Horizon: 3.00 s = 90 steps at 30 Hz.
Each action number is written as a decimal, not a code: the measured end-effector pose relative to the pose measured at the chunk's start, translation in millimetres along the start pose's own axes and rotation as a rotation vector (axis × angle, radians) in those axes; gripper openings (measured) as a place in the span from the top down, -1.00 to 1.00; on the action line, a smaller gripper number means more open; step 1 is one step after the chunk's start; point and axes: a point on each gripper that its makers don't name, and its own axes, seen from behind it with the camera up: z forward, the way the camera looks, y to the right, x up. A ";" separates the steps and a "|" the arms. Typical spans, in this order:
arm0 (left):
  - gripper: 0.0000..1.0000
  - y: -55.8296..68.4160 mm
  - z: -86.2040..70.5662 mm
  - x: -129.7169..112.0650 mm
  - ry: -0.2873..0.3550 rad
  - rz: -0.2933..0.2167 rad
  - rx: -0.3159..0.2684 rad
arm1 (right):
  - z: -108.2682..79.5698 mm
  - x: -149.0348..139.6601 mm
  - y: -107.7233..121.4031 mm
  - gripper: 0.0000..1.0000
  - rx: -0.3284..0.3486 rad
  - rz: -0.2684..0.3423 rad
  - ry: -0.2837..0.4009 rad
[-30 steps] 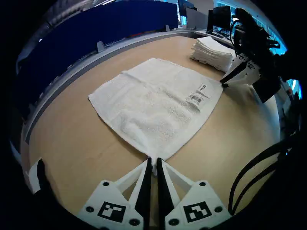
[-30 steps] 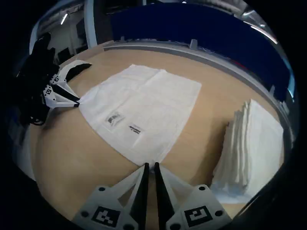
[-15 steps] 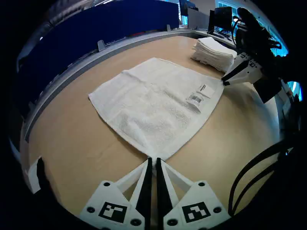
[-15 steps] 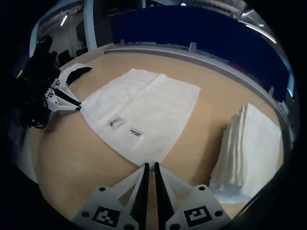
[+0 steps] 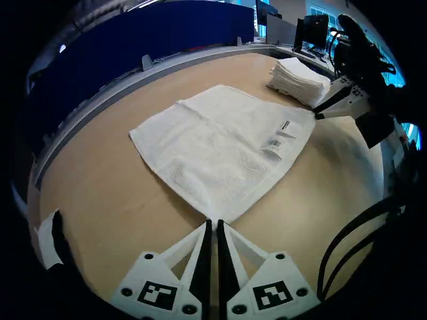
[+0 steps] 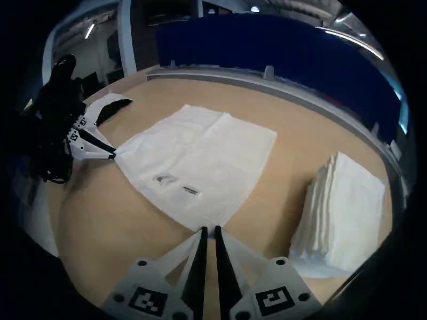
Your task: Fold towel
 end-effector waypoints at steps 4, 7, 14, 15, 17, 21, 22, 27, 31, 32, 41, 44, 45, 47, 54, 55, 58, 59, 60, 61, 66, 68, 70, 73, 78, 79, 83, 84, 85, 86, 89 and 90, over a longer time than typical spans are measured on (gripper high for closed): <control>0.85 2.0 -9.7 5.0 0.009 -0.024 0.003 | -9.7 6.7 -3.3 0.80 0.000 0.006 0.011; 0.86 3.1 -17.3 9.5 0.017 -0.041 0.006 | -16.8 11.8 -5.2 0.80 -0.001 0.011 0.020; 0.86 6.7 -33.4 20.2 0.030 -0.071 0.015 | -34.9 27.5 -8.9 0.80 -0.004 0.015 0.046; 0.86 7.0 -35.7 21.9 0.032 -0.073 0.016 | -37.5 29.8 -9.4 0.80 -0.003 0.014 0.049; 0.86 7.4 -39.9 24.8 0.036 -0.077 0.019 | -41.9 33.9 -10.2 0.80 -0.002 0.012 0.054; 0.86 6.6 -51.1 30.1 0.035 -0.083 0.025 | -50.0 40.8 -12.4 0.80 0.002 0.007 0.061; 0.86 6.3 -54.1 31.3 0.035 -0.084 0.027 | -51.8 42.2 -12.7 0.80 0.002 0.006 0.062; 0.86 7.1 -66.2 36.3 0.036 -0.091 0.030 | -59.8 47.6 -13.3 0.80 0.002 0.005 0.069; 0.86 10.1 -68.9 38.2 0.034 -0.097 0.027 | -64.7 50.6 -13.7 0.80 0.003 0.017 0.075; 0.86 10.8 -69.1 38.5 0.033 -0.098 0.027 | -65.8 51.2 -14.0 0.80 0.004 0.021 0.077; 0.85 13.2 -77.4 41.6 0.026 -0.127 0.031 | -75.2 53.1 -19.4 0.80 0.008 0.034 0.082; 0.85 12.3 -81.6 42.2 0.026 -0.133 0.034 | -77.8 55.1 -20.7 0.80 0.009 0.037 0.086; 0.85 12.3 -83.1 42.6 0.026 -0.134 0.034 | -78.8 56.0 -20.8 0.80 0.009 0.038 0.087; 0.86 12.5 -85.7 43.4 0.027 -0.136 0.033 | -80.4 57.5 -20.9 0.80 0.009 0.040 0.090; 0.86 13.7 -89.7 47.8 0.033 -0.144 0.033 | -85.6 61.0 -20.0 0.80 0.006 0.035 0.095; 0.86 13.7 -90.1 48.1 0.033 -0.146 0.033 | -85.9 61.2 -20.0 0.80 0.006 0.034 0.095; 0.86 14.1 -90.8 48.1 0.033 -0.150 0.032 | -86.1 60.8 -20.4 0.80 0.006 0.033 0.094; 0.86 14.2 -91.0 47.9 0.033 -0.151 0.032 | -86.0 60.5 -20.5 0.80 0.007 0.033 0.094; 0.86 14.1 -91.1 47.8 0.033 -0.152 0.033 | -85.5 59.8 -20.6 0.80 0.007 0.033 0.093; 0.86 14.0 -91.1 47.7 0.033 -0.153 0.033 | -85.0 59.1 -20.8 0.80 0.007 0.034 0.091; 0.85 13.3 -91.1 45.6 0.019 -0.164 0.033 | -81.8 56.1 -21.4 0.80 0.008 0.036 0.083; 0.86 13.2 -90.0 44.3 0.011 -0.168 0.034 | -80.7 55.3 -21.6 0.80 0.010 0.037 0.079; 0.86 12.8 -88.6 44.2 0.004 -0.172 0.036 | -79.3 55.2 -21.0 0.80 0.010 0.035 0.075; 0.86 11.1 -84.6 45.2 -0.001 -0.176 0.044 | -76.2 55.7 -19.1 0.80 0.007 0.032 0.068; 0.86 9.0 -79.1 47.0 -0.009 -0.178 0.056 | -67.8 55.7 -13.3 0.80 -0.001 0.037 0.055; 0.86 8.7 -78.0 47.5 -0.012 -0.177 0.057 | -65.8 55.7 -11.7 0.80 -0.003 0.039 0.053; 0.86 7.0 -73.9 49.6 -0.021 -0.176 0.058 | -59.2 57.9 -5.7 0.80 -0.008 0.052 0.050; 0.86 5.9 -72.7 50.7 -0.022 -0.179 0.057 | -57.4 58.9 -4.1 0.80 -0.009 0.057 0.050; 0.86 4.4 -71.3 52.0 -0.024 -0.182 0.056 | -55.4 60.1 -2.3 0.80 -0.009 0.062 0.049; 0.86 3.1 -70.1 53.1 -0.025 -0.185 0.056 | -53.6 61.2 -0.7 0.80 -0.010 0.067 0.049; 0.86 -1.7 -64.6 56.2 -0.032 -0.207 0.050 | -47.2 64.4 4.7 0.81 -0.014 0.081 0.048; 0.86 -3.2 -62.1 57.0 -0.035 -0.216 0.048 | -45.0 65.2 6.6 0.81 -0.017 0.084 0.047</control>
